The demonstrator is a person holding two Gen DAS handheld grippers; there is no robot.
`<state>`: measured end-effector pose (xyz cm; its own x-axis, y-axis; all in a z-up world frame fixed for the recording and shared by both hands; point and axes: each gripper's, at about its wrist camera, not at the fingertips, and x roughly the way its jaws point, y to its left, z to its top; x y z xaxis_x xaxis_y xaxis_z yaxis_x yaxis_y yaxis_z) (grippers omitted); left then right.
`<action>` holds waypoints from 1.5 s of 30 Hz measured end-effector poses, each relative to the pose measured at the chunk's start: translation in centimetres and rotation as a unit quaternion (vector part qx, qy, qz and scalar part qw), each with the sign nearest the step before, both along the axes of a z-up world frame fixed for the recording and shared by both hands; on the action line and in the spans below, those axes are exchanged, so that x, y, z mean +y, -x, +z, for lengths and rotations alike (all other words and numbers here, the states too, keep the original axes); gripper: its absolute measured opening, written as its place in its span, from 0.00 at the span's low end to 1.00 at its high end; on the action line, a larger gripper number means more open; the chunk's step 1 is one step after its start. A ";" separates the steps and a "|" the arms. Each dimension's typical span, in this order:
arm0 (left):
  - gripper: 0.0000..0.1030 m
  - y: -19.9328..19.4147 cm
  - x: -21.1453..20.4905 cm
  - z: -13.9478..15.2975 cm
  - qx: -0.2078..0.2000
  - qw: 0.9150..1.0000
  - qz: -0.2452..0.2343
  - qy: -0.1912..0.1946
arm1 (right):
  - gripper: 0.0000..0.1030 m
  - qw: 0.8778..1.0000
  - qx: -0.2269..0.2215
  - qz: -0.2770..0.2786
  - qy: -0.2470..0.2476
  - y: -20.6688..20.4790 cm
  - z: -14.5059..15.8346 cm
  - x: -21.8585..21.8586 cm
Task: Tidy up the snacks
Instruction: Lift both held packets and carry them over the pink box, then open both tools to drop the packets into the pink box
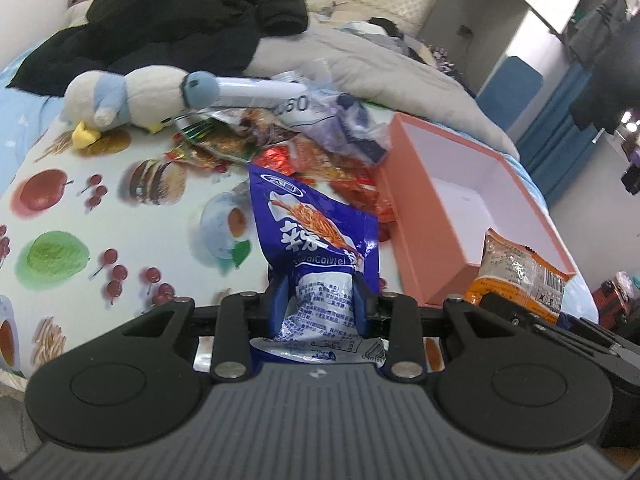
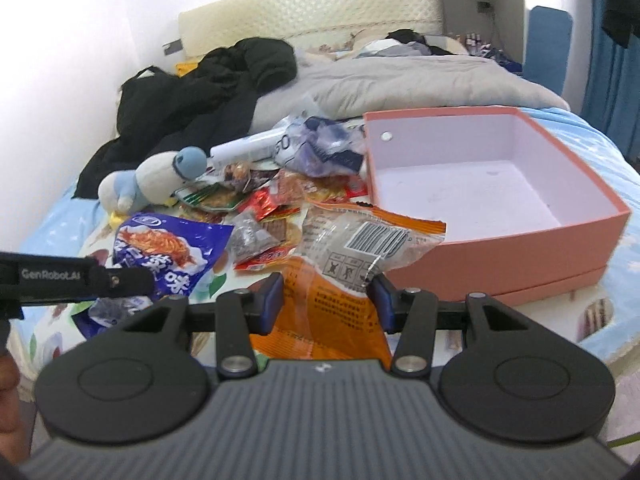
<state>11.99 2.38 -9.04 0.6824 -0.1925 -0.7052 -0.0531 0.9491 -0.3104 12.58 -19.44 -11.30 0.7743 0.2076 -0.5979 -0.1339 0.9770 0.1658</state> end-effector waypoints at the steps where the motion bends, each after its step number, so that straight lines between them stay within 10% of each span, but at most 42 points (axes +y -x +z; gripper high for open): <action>1: 0.37 0.1 -0.3 0.3 -0.003 1.000 -0.005 0.001 | 0.49 1.000 -0.001 -0.004 0.000 0.2 0.2 -0.3; 25: 0.36 -10.5 -13.2 5.1 -0.052 0.992 -0.118 0.011 | 0.49 0.995 -0.049 -0.082 -0.001 -4.1 3.6 -10.4; 45: 0.37 -24.2 -21.9 -1.2 0.020 0.982 -0.185 -0.014 | 0.49 0.992 0.045 -0.115 -0.006 -15.3 -2.6 -17.1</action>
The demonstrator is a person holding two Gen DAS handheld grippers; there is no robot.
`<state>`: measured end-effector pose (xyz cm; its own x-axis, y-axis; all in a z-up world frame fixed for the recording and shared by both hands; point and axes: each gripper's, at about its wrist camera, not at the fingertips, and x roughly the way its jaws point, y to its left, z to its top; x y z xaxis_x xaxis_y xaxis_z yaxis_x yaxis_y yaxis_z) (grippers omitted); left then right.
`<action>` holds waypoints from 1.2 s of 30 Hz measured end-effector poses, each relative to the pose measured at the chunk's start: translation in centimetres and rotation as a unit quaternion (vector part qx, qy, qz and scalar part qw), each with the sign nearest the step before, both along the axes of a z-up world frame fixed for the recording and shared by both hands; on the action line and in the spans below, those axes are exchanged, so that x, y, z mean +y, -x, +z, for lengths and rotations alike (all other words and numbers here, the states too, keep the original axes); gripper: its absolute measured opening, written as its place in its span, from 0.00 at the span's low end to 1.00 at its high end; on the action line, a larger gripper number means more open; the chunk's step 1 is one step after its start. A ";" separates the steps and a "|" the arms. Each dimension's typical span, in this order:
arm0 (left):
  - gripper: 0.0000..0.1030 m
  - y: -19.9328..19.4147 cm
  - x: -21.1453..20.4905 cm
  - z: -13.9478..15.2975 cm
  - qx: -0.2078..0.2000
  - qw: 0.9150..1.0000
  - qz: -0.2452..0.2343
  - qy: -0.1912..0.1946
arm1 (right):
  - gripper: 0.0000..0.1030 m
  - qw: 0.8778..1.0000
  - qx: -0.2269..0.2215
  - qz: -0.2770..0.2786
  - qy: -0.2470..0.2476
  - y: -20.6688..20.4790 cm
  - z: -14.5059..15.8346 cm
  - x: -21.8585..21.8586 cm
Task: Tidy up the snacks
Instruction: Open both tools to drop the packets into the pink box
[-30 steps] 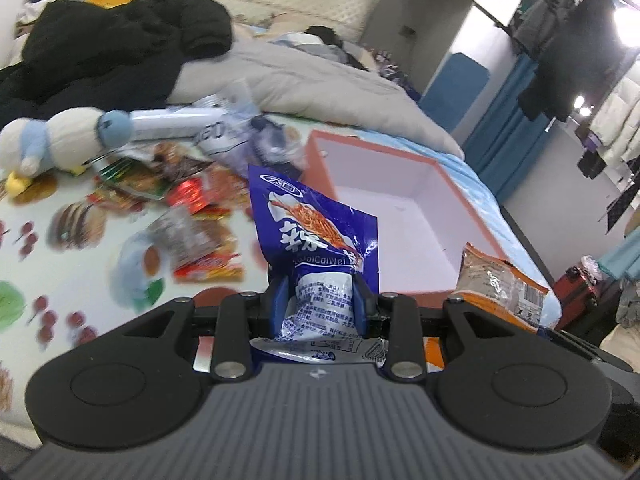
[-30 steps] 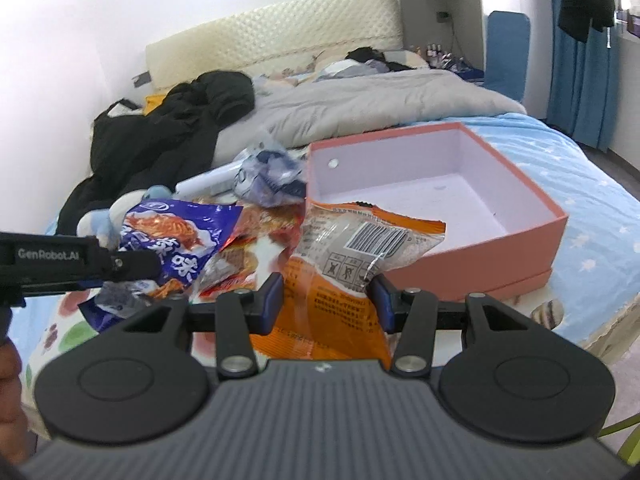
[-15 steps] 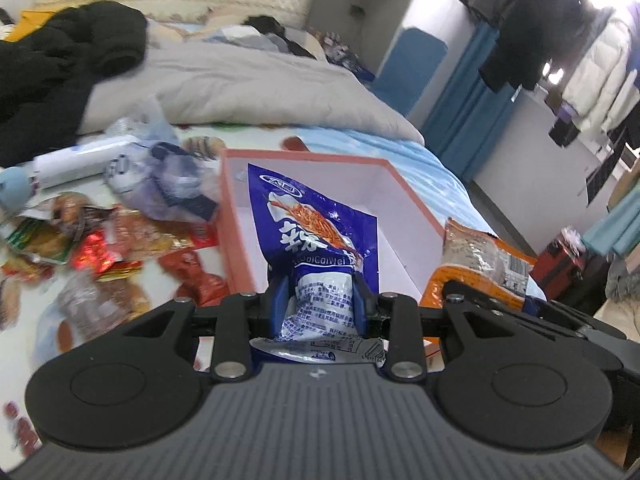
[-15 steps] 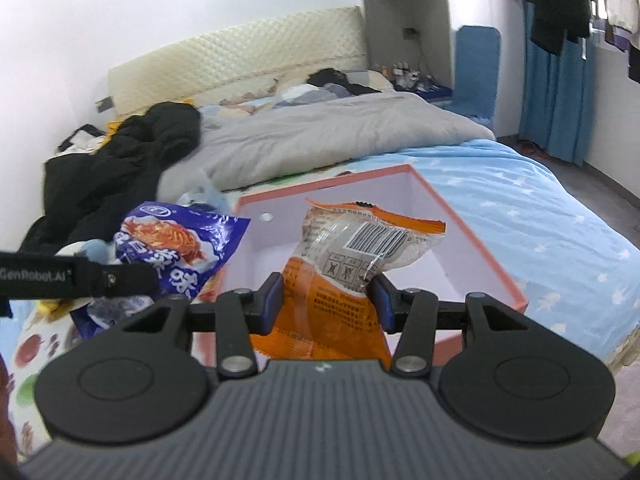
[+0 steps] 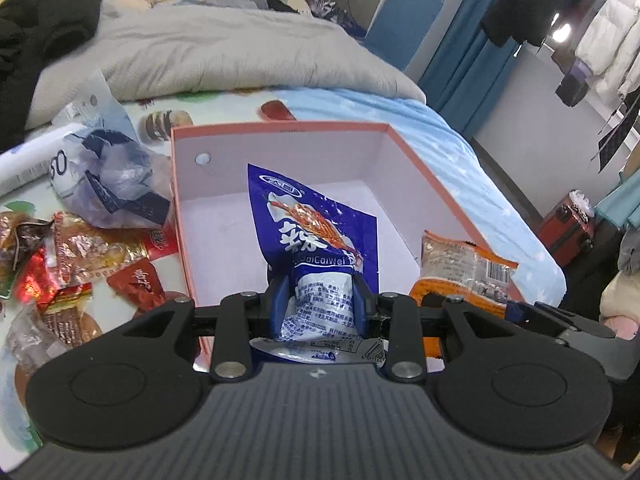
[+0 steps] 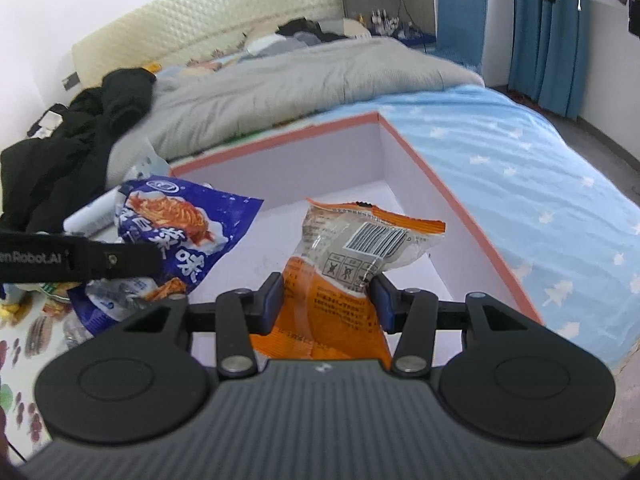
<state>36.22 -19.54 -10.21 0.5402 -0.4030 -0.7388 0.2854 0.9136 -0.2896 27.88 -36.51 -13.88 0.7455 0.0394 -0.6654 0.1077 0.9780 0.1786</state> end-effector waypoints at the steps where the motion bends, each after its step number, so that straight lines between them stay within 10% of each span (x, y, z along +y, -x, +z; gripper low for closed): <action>1: 0.37 -0.3 0.0 -0.3 0.003 1.000 -0.001 0.000 | 0.49 1.000 0.004 0.000 -0.001 -0.4 -0.4 -0.1; 6: 0.38 -1.0 0.3 -1.1 0.010 1.000 0.007 -0.002 | 0.51 1.000 0.018 -0.004 -0.003 -0.7 -1.6 -0.2; 11: 0.60 0.5 1.4 0.5 -0.012 1.000 0.026 0.002 | 0.66 0.999 0.035 -0.028 -0.014 -1.1 -1.8 -0.7; 36: 0.60 17.4 9.3 9.1 -0.109 0.993 0.035 0.007 | 0.66 0.998 -0.048 -0.012 -0.036 10.9 4.8 4.9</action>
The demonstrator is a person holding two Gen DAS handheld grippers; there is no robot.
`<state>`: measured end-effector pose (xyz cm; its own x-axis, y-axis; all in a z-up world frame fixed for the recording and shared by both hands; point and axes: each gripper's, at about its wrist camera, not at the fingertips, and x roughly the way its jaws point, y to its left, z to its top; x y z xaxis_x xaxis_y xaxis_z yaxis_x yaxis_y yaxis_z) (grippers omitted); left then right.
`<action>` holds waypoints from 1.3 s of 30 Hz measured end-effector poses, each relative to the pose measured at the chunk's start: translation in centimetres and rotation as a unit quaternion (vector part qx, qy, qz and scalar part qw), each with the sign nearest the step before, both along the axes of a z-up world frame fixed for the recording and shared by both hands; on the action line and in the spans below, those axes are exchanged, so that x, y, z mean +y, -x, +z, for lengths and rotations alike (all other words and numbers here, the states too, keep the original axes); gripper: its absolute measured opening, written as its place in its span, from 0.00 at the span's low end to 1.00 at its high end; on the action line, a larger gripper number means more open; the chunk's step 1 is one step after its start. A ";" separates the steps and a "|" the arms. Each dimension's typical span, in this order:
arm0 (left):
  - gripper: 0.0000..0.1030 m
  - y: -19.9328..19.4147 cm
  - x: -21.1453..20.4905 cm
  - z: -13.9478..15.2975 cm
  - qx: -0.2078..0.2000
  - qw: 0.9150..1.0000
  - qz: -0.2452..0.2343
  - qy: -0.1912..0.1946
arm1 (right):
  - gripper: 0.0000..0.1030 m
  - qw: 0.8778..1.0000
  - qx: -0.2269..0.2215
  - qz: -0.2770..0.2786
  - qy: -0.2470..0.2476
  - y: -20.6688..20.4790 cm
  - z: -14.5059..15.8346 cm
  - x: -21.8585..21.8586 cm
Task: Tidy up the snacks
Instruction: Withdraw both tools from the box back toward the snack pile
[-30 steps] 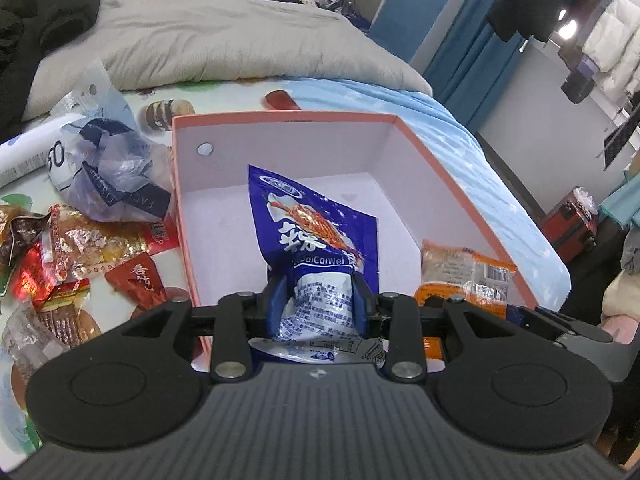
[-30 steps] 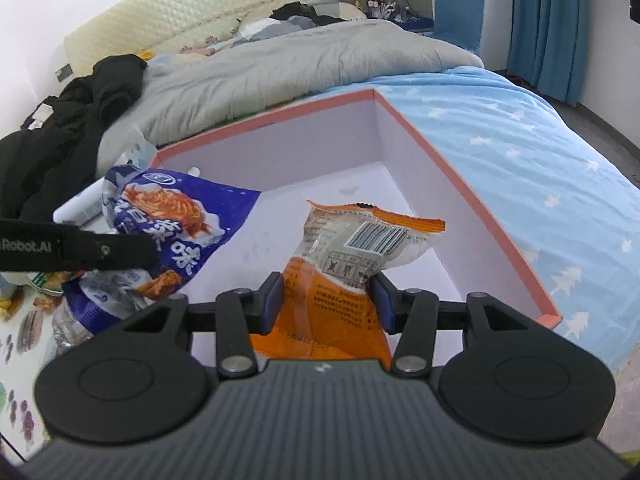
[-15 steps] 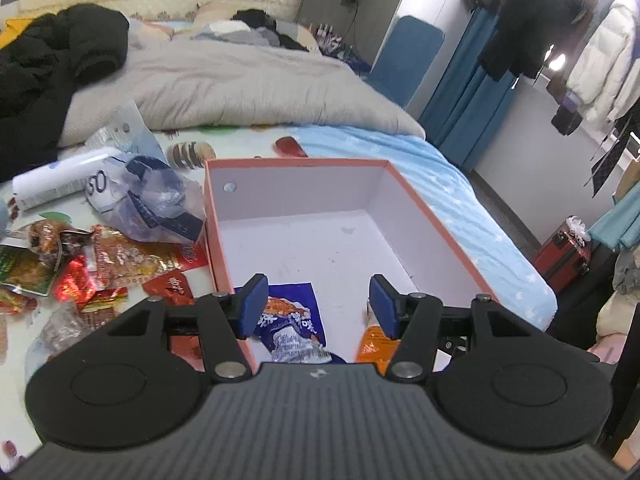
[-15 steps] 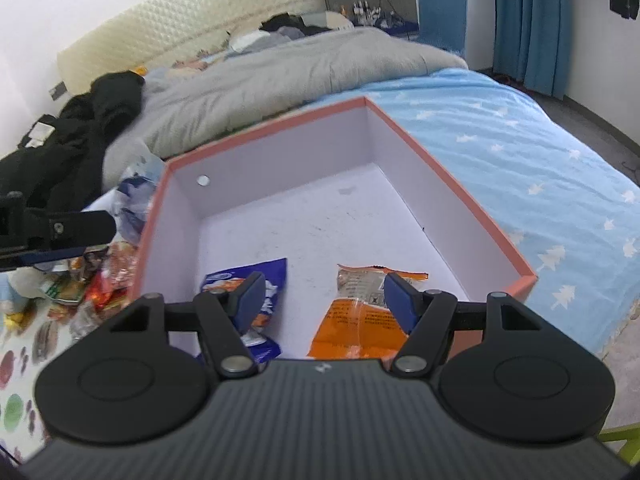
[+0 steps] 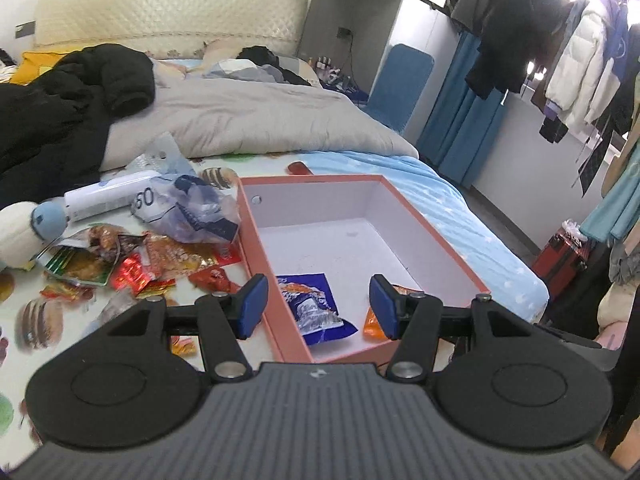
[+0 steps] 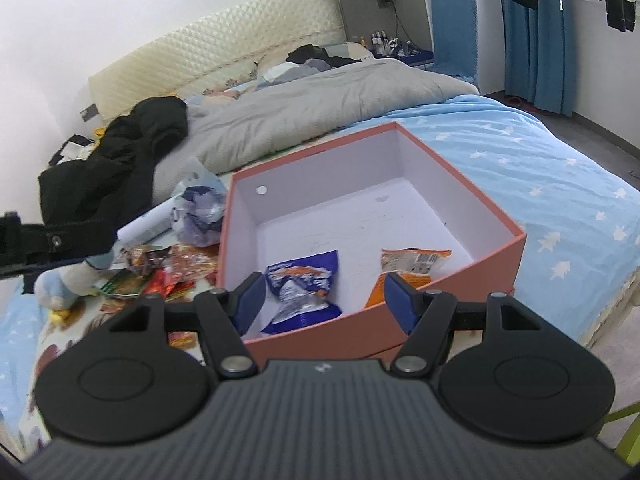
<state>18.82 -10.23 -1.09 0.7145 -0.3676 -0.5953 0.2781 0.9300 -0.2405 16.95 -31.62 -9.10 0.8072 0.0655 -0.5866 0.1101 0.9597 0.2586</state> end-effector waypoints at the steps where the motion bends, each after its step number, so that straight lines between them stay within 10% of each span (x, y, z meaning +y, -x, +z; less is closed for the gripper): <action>1: 0.60 0.6 0.4 0.1 -0.001 1.000 0.004 0.001 | 0.66 1.000 -0.004 0.004 0.000 0.3 0.2 0.3; 39: 0.65 12.9 10.6 -4.6 0.047 0.991 0.122 -0.019 | 0.66 0.983 -0.014 0.182 0.034 8.4 -1.2 10.8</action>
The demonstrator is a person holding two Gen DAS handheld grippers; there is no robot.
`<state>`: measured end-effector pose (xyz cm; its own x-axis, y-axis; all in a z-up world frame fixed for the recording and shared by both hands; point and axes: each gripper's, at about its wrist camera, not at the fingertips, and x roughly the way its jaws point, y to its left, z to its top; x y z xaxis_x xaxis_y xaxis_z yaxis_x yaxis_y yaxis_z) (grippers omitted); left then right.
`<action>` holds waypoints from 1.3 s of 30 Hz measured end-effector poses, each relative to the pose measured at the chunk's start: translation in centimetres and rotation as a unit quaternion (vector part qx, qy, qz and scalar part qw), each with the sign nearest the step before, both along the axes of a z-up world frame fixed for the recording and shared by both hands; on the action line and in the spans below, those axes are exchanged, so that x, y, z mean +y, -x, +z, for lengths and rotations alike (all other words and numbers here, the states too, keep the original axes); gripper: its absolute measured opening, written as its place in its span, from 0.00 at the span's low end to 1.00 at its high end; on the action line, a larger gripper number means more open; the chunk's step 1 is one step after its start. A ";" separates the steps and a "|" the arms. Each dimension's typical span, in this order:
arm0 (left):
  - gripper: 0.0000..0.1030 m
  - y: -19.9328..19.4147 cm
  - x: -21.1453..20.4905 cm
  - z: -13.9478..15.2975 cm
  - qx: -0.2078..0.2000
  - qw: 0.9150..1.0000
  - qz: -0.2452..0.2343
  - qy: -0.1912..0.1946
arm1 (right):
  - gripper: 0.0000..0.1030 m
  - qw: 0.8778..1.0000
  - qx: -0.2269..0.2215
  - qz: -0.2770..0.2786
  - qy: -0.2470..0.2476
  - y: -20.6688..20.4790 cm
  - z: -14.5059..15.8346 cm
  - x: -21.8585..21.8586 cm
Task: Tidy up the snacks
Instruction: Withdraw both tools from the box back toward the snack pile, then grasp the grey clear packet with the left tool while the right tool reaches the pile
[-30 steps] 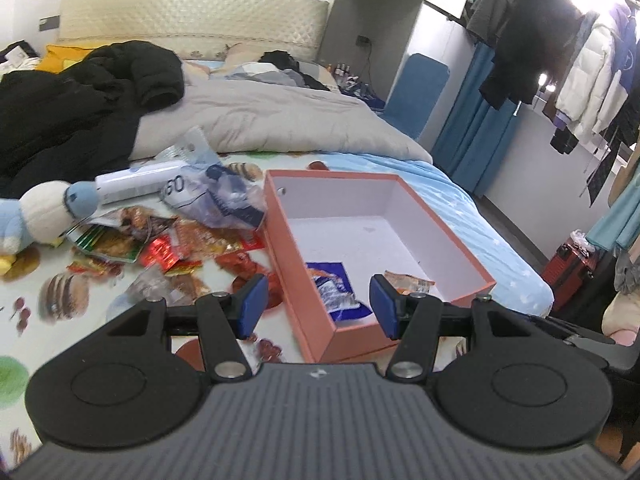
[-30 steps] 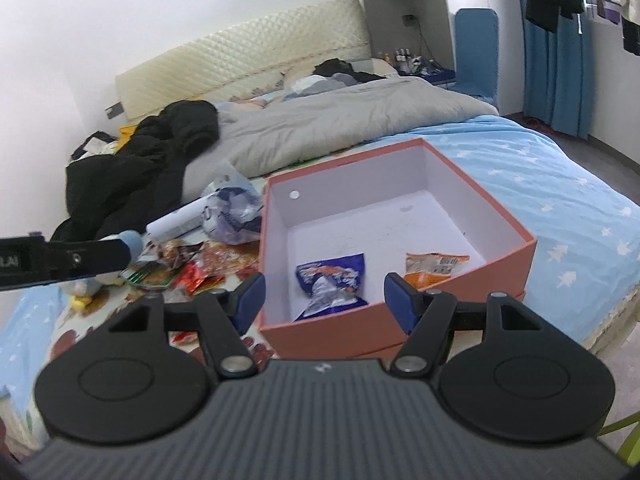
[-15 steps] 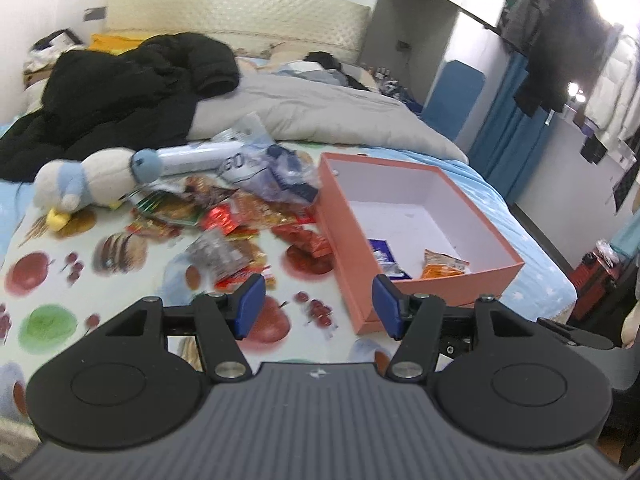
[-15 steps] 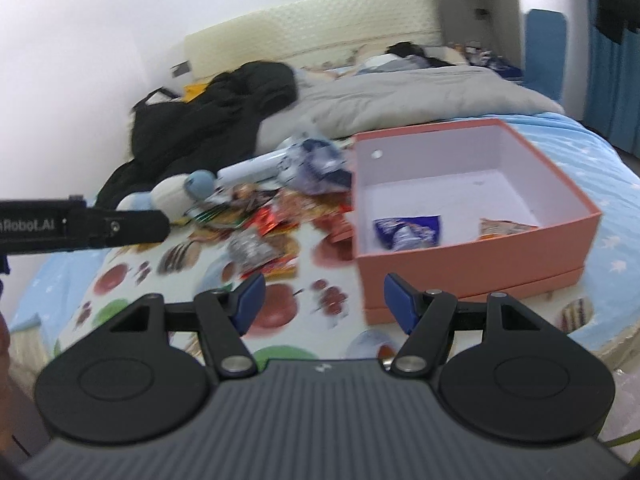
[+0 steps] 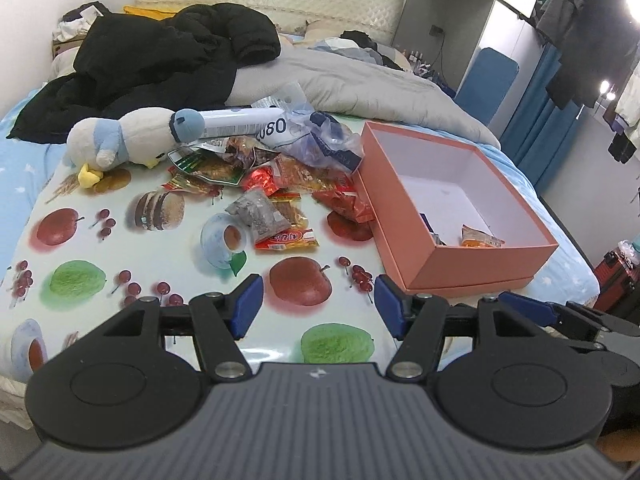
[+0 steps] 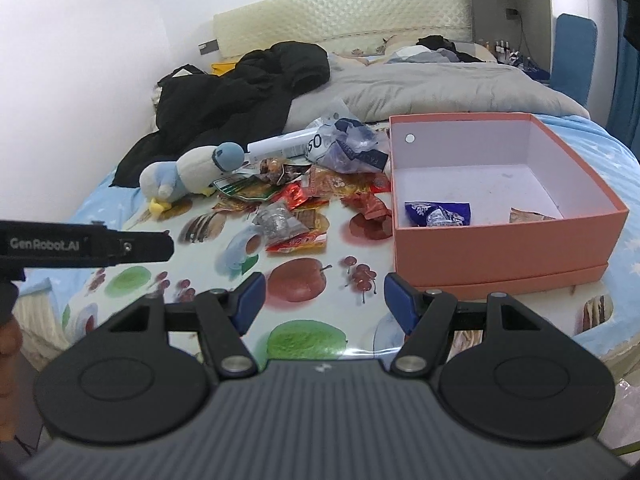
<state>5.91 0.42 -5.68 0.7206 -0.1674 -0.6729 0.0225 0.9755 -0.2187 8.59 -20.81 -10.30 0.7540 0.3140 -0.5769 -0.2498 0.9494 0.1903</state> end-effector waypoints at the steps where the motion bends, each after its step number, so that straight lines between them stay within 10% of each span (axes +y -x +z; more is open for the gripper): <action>1: 0.65 -0.3 0.0 0.0 0.001 1.000 0.000 0.000 | 0.66 1.000 0.001 0.002 -0.003 -0.1 0.0 0.0; 39: 0.75 -21.0 5.8 -12.1 0.114 0.992 0.031 0.052 | 0.65 0.993 0.074 0.059 0.072 -13.5 -8.1 6.0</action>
<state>26.95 6.27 -17.75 0.5628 -0.2053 -0.8007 -0.0977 0.9454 -0.3111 22.10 -14.86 -18.39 0.6198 0.3020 -0.7244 -0.3404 0.9351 0.0986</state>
